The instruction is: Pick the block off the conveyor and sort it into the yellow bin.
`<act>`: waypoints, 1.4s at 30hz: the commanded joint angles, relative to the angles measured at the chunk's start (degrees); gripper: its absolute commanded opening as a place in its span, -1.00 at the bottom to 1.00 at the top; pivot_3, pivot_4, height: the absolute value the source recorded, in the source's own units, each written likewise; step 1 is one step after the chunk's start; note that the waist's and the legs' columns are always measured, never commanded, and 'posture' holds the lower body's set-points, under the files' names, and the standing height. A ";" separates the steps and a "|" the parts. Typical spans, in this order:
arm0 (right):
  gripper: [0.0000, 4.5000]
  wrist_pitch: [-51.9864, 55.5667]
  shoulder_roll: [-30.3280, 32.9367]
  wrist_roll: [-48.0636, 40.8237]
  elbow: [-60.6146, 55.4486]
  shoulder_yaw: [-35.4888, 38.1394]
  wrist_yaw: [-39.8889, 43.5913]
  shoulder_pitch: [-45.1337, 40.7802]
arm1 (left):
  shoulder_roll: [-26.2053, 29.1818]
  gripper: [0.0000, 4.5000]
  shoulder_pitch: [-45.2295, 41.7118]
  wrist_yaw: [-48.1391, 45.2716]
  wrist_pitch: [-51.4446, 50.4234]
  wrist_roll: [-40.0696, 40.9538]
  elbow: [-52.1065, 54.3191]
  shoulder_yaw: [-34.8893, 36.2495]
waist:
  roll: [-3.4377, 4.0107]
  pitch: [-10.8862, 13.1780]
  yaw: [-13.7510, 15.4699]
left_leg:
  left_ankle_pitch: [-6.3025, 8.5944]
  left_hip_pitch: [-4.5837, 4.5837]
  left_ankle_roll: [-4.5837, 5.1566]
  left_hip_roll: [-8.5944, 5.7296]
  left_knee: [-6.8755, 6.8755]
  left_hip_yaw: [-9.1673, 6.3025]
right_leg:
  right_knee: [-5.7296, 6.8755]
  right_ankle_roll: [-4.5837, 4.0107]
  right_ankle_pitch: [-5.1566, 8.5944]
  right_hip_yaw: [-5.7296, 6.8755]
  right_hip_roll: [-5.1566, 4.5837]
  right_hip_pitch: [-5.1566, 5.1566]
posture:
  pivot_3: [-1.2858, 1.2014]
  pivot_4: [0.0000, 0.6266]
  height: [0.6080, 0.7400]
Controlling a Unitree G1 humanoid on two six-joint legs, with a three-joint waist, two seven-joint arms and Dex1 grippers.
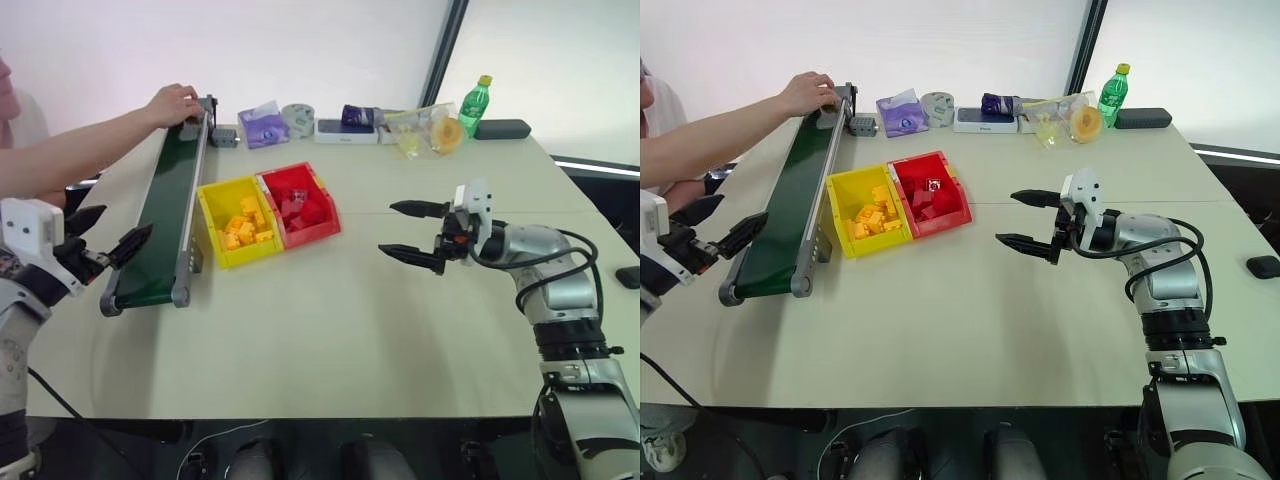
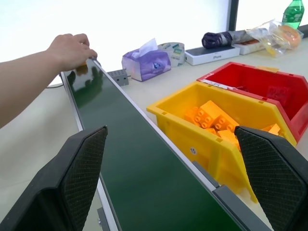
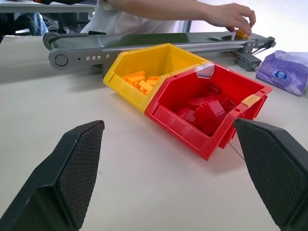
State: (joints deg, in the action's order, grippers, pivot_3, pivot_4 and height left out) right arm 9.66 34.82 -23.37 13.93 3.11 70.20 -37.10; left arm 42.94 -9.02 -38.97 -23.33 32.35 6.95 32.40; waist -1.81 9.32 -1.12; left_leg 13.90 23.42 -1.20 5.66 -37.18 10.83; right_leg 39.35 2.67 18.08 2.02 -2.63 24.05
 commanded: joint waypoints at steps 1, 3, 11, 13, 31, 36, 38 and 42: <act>1.00 -0.61 0.87 -0.07 -1.55 0.33 0.52 -0.07 | 0.43 0.99 -0.07 0.15 -0.20 1.19 1.99 0.99 | 0.00 0.00 -0.01 | 0.00 0.00 0.00 0.00 0.00 0.00 | 0.00 0.00 0.00 0.00 0.00 0.00 | 0.03 -0.52 1.00; 1.00 -0.41 0.76 -0.14 -1.58 0.34 0.49 -0.16 | 0.76 0.99 0.25 -0.14 -0.70 1.41 2.47 0.72 | 0.00 0.00 0.01 | 0.00 0.00 0.00 0.00 0.00 0.00 | 0.00 0.00 0.00 0.00 0.00 0.00 | 0.03 -0.52 1.00; 1.00 0.05 0.48 -0.52 -1.54 0.63 0.34 -0.56 | 0.72 0.99 0.44 0.35 -0.15 1.00 2.65 0.73 | 0.00 0.00 0.00 | 0.00 0.00 0.00 0.00 0.00 0.00 | 0.00 0.00 0.00 0.00 0.00 0.00 | 0.03 -0.52 1.00; 1.00 0.06 0.45 -0.53 -1.60 0.60 0.36 -0.54 | 0.56 0.99 0.65 0.25 -0.09 1.19 2.94 0.92 | 0.00 0.00 0.00 | 0.00 0.00 0.00 0.00 0.00 0.00 | 0.00 0.00 0.00 0.00 0.00 0.00 | 0.03 -0.52 1.00; 1.00 0.12 0.58 -0.65 -1.87 0.81 0.25 -0.21 | -1.84 0.99 1.60 1.76 0.00 2.87 5.68 1.82 | 0.00 0.00 0.01 | 0.00 0.00 0.00 0.00 0.00 0.00 | 0.00 0.00 0.00 0.00 0.00 0.00 | 0.03 -0.52 1.00; 1.00 0.20 0.52 -0.77 -2.18 0.86 0.13 0.26 | -8.57 0.99 5.15 10.20 -0.02 2.70 14.17 2.63 | 0.00 0.00 0.01 | 0.00 0.00 0.00 0.00 0.00 -0.01 | 0.00 0.00 0.00 -0.02 -0.01 -0.02 | 0.03 -0.52 1.00; 1.00 0.23 0.37 -0.81 -2.19 0.69 0.19 0.37 | -11.78 0.99 7.35 14.02 0.32 1.53 18.02 1.92 | 0.00 0.00 0.01 | 0.00 0.00 0.00 0.00 0.00 -0.02 | 0.00 0.00 0.00 -0.04 -0.01 -0.02 | 0.03 -0.52 1.00; 1.00 0.07 0.13 -0.75 -1.76 0.42 0.40 0.21 | -16.12 0.99 11.98 19.11 0.83 -0.80 24.43 0.73 | 0.00 0.00 -0.04 | 0.00 0.00 0.00 0.01 -0.01 -0.03 | -0.01 0.00 0.00 -0.04 0.01 -0.03 | 0.03 -0.52 1.00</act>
State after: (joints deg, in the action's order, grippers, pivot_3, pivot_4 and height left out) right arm 9.83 34.78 -23.30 13.69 3.02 70.30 -36.30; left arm 26.80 2.54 -21.68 -24.15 32.79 27.62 32.68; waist -1.81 9.32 -1.16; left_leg 13.90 23.41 -1.20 5.66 -37.19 10.80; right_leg 39.34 2.67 18.08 1.97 -2.62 24.01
